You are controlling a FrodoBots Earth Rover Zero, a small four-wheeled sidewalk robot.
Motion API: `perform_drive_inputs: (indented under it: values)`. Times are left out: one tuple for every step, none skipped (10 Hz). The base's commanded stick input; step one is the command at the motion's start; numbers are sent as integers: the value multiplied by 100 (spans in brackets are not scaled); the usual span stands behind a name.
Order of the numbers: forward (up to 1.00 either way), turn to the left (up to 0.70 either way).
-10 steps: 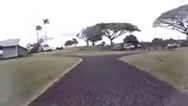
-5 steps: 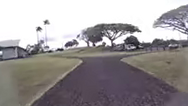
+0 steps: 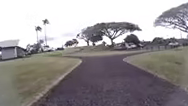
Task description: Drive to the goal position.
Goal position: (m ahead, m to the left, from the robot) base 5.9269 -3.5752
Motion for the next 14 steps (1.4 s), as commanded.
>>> perform_drive_inputs:
  values:
    - [85, 0]
    - [85, 0]
    - [85, 0]
    - [85, 0]
    - [85, 0]
    - [85, 0]
    - [85, -2]
    - [85, -7]
    - [85, -19]
    - [85, -29]
    - [85, -31]
    - [85, -26]
    - [85, -2]
    - [85, 0]
